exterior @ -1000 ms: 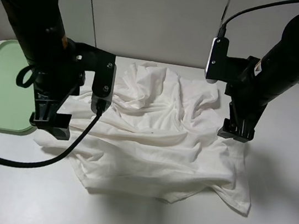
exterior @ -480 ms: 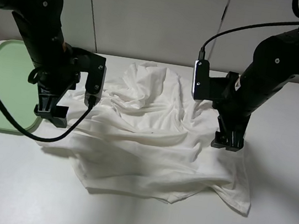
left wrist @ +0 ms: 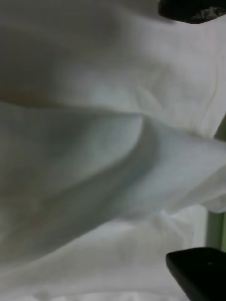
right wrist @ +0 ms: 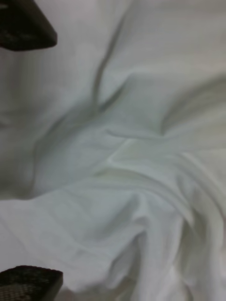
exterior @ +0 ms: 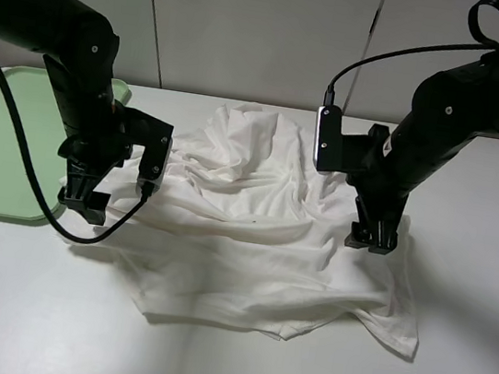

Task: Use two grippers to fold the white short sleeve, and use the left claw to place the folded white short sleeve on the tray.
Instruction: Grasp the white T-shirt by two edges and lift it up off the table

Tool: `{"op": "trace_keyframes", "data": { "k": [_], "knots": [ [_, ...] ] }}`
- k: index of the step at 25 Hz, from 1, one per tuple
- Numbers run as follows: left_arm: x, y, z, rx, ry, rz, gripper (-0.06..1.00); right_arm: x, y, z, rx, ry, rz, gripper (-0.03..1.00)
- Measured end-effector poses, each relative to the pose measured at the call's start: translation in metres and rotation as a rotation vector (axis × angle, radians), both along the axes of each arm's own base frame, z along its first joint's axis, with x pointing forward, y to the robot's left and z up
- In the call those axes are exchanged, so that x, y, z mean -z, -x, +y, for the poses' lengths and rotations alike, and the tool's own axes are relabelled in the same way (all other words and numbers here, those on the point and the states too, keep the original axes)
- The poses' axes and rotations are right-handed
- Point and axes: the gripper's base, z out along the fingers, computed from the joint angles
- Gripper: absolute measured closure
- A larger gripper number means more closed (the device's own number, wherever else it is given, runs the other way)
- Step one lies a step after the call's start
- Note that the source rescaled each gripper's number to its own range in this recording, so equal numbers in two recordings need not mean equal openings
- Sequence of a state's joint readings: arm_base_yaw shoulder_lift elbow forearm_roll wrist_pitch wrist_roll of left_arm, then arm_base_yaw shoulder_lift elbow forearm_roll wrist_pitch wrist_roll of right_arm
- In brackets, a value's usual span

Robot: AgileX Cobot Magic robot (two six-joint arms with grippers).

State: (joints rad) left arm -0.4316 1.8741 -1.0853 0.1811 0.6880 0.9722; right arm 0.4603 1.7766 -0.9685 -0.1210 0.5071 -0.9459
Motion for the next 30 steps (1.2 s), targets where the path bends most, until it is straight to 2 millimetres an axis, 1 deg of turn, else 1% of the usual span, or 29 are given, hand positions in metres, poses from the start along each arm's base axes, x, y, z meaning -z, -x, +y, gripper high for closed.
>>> {"op": "trace_keyframes", "data": {
  "k": [3, 5, 8, 10, 16, 19, 21, 22, 25, 30],
  "knots": [
    [0.006, -0.007, 0.007, -0.014, -0.007, -0.003, -0.01, 0.0, 0.0, 0.0, 0.004, -0.007, -0.001, -0.03],
    [0.006, -0.015, 0.016, -0.032, -0.008, -0.022, 0.0, 0.0, 0.0, 0.001, 0.015, -0.02, 0.0, -0.03],
    [0.007, -0.021, 0.025, -0.045, -0.004, -0.045, 0.0, 0.0, 0.0, 0.002, 0.021, -0.028, 0.002, -0.03],
    [0.008, -0.023, 0.027, -0.048, -0.002, -0.05, 0.0, 0.0, 0.0, 0.002, 0.021, -0.029, 0.001, -0.03],
    [0.025, -0.026, 0.027, -0.029, -0.011, -0.027, 0.01, 0.0, -0.001, 0.002, 0.021, -0.032, -0.004, -0.03],
    [0.028, -0.026, 0.027, -0.022, -0.014, -0.023, 0.03, -0.001, -0.002, 0.003, 0.022, -0.041, -0.016, -0.03],
    [0.029, -0.026, 0.027, -0.018, -0.012, -0.026, 0.06, 0.0, -0.003, 0.002, 0.027, -0.042, -0.016, -0.03],
    [0.029, -0.027, 0.026, -0.016, -0.009, -0.032, 0.12, 0.003, -0.005, -0.001, 0.037, -0.04, -0.011, -0.03],
    [0.029, -0.027, 0.026, -0.017, -0.008, -0.032, 0.19, 0.012, -0.008, -0.005, 0.049, -0.03, 0.007, -0.03],
    [0.029, -0.027, 0.026, -0.017, -0.008, -0.032, 0.22, 0.032, -0.014, -0.006, 0.046, -0.022, 0.022, -0.03]
  ]
}}
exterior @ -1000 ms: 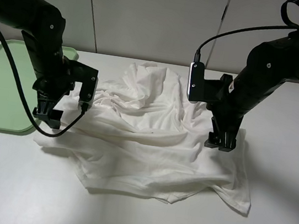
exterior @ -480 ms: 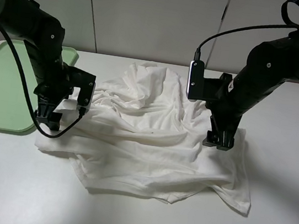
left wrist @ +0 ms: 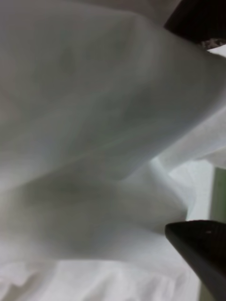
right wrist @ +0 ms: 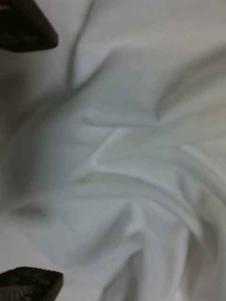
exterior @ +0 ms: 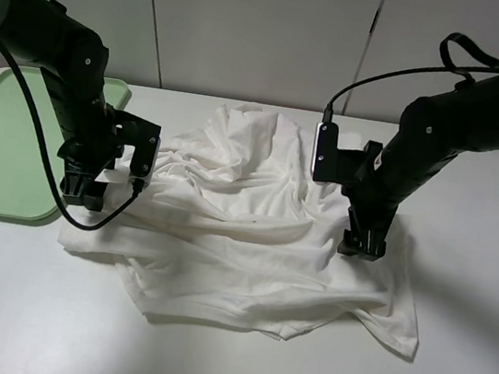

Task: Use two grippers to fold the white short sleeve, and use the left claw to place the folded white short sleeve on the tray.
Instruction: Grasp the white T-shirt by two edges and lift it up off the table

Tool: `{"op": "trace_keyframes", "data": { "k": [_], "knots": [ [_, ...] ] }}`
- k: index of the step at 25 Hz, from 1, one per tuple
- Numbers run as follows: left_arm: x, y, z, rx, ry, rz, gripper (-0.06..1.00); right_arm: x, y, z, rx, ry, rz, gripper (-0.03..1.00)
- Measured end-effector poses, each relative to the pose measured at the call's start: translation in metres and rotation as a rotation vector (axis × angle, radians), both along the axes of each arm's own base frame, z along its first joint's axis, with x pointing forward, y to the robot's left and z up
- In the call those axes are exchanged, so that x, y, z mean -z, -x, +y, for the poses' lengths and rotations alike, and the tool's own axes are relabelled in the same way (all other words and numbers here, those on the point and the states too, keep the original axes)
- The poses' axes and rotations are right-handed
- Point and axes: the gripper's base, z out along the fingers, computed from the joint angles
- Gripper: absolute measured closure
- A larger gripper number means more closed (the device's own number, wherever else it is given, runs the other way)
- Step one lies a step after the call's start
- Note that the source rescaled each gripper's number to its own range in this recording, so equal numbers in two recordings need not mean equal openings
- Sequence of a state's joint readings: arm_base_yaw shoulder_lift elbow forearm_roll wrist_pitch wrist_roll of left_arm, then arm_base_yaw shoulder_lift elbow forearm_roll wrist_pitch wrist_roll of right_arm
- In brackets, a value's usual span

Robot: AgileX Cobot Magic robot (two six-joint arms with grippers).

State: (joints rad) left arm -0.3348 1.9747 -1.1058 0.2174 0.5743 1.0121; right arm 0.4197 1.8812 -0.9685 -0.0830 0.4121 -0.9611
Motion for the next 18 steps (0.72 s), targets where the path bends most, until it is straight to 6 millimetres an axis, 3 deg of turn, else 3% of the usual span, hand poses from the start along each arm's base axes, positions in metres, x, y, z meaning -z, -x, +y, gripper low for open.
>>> {"op": "trace_keyframes", "data": {
  "k": [6, 9, 12, 14, 15, 17, 18],
  "knots": [
    [0.0, 0.0, 0.0, 0.0, 0.0, 0.0, 0.24, 0.02, -0.002, 0.0, -0.003, 0.013, 0.03, -0.03],
    [0.0, 0.0, 0.0, -0.001, -0.002, 0.004, 0.31, 0.025, -0.002, 0.0, -0.003, 0.016, 0.039, -0.03],
    [0.0, 0.001, 0.001, -0.003, -0.008, 0.014, 0.43, 0.025, -0.002, 0.0, -0.004, 0.018, 0.041, 0.01],
    [0.0, 0.002, 0.001, -0.003, -0.01, 0.019, 0.57, 0.027, -0.002, 0.0, 0.0, 0.018, 0.048, 0.2],
    [0.0, 0.002, 0.001, -0.003, -0.01, 0.019, 0.65, 0.028, -0.002, 0.001, -0.001, 0.018, 0.049, 0.5],
    [0.0, 0.002, 0.001, -0.004, -0.011, 0.021, 0.82, 0.03, -0.002, 0.001, -0.002, 0.019, 0.05, 0.83],
    [0.0, 0.002, 0.001, -0.004, -0.013, 0.024, 0.88, 0.03, -0.002, 0.001, -0.002, 0.019, 0.05, 0.83]
  ]
}}
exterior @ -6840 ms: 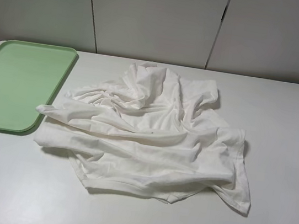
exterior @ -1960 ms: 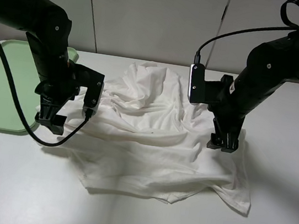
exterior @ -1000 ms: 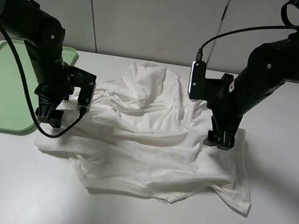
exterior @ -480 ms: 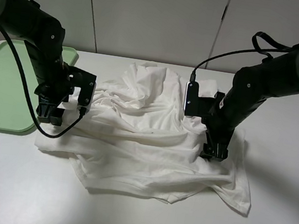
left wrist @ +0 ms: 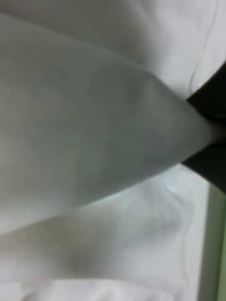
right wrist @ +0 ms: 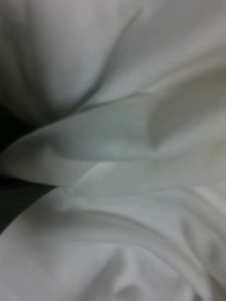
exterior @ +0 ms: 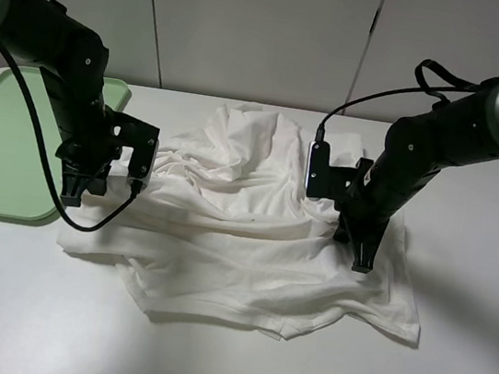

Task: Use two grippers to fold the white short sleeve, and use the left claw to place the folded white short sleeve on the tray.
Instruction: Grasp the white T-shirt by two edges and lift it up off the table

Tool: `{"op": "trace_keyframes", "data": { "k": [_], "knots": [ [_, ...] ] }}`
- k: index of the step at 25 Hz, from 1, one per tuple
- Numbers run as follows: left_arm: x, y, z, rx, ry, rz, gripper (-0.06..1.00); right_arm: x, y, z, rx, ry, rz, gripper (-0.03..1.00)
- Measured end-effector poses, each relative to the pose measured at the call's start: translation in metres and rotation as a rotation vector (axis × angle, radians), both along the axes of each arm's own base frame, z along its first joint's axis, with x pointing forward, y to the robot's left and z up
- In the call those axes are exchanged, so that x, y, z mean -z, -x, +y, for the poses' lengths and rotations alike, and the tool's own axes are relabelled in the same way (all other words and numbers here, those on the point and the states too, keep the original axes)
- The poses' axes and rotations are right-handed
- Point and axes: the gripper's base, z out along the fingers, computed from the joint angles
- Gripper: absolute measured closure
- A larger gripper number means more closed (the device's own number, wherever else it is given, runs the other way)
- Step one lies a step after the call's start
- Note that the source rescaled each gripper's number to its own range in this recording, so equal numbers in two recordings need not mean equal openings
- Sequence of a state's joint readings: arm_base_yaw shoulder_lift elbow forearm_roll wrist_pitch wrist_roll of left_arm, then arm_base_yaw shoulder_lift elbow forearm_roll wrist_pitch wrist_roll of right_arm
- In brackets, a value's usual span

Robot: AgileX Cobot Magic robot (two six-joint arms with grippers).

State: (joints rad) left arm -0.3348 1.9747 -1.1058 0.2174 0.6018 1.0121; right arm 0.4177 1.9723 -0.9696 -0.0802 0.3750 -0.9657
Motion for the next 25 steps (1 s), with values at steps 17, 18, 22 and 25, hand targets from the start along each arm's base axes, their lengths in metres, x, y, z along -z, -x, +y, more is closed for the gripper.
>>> {"op": "trace_keyframes", "data": {
  "k": [17, 18, 22, 25],
  "knots": [
    [-0.034, 0.0, 0.001, 0.01, 0.009, -0.079, 0.94, -0.03, 0.003, -0.002, 0.001, -0.013, -0.038, 0.97],
    [-0.039, 0.0, 0.001, 0.01, 0.012, -0.09, 0.94, -0.033, 0.003, -0.002, 0.001, -0.015, -0.044, 0.97],
    [-0.059, 0.004, 0.003, 0.008, 0.024, -0.134, 0.94, -0.053, 0.005, -0.001, 0.037, -0.061, -0.085, 0.97],
    [-0.075, 0.007, 0.004, 0.006, 0.033, -0.168, 0.94, -0.074, 0.007, -0.002, 0.051, -0.098, -0.134, 0.97]
  ]
}}
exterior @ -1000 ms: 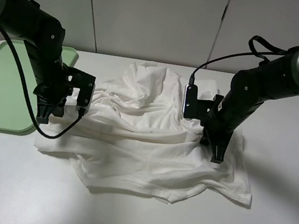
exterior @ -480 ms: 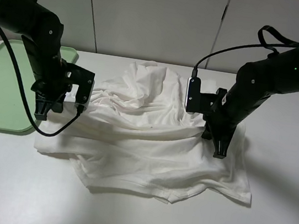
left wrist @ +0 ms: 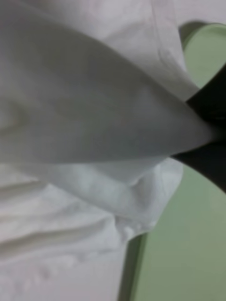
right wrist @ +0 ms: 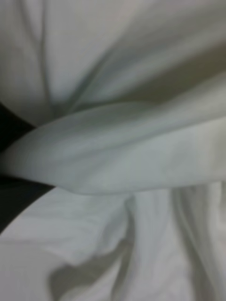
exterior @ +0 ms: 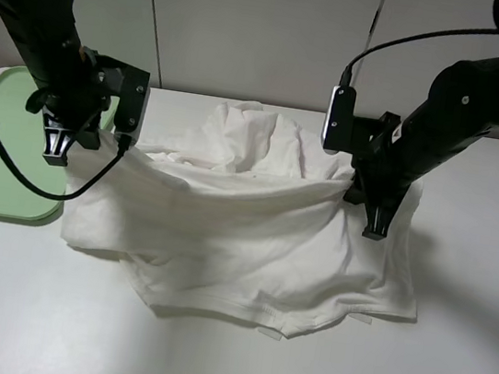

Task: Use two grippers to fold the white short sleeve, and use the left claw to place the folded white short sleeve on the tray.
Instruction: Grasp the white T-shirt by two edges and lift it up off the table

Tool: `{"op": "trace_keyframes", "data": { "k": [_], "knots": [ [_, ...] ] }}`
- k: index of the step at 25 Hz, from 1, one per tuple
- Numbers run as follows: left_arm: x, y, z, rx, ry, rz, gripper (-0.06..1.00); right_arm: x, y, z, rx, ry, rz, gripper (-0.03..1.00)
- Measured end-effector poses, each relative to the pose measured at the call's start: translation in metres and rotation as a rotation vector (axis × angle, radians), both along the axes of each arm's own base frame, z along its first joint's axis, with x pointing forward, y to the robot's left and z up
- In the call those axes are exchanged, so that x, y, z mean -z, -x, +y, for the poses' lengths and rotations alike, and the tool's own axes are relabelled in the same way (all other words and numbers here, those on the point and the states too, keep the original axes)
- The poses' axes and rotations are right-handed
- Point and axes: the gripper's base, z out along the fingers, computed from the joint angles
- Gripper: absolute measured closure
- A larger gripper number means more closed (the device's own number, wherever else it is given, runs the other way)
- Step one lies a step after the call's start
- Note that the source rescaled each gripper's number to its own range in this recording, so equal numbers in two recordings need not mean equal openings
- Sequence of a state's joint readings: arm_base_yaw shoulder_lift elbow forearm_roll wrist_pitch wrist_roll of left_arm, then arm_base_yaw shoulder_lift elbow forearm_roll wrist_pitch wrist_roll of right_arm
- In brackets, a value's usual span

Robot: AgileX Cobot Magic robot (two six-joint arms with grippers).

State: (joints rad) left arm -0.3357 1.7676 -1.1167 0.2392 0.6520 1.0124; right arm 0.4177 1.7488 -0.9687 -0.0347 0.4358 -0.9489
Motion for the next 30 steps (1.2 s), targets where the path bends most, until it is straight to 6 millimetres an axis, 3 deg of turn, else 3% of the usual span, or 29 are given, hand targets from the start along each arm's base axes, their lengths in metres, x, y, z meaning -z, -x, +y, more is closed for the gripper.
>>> {"op": "trace_keyframes", "data": {
  "k": [4, 11, 16, 24, 30],
  "knots": [
    [-0.016, 0.004, 0.001, -0.008, 0.016, -0.034, 0.94, -0.036, 0.006, -0.003, 0.002, -0.046, -0.097, 0.97],
    [-0.055, 0.019, 0.003, -0.089, 0.12, -0.111, 0.94, -0.075, 0.022, -0.011, -0.013, -0.051, -0.177, 0.97],
    [-0.095, 0.03, 0.006, -0.158, 0.249, -0.273, 0.94, -0.106, 0.036, -0.021, -0.036, -0.03, -0.275, 0.97],
    [-0.162, 0.072, 0.021, -0.15, 0.344, -0.476, 0.94, -0.14, 0.055, -0.03, -0.03, -0.068, -0.381, 0.97],
    [-0.19, 0.096, 0.029, -0.141, 0.386, -0.569, 0.94, -0.16, 0.066, -0.035, -0.025, -0.091, -0.441, 0.97]
  ]
}}
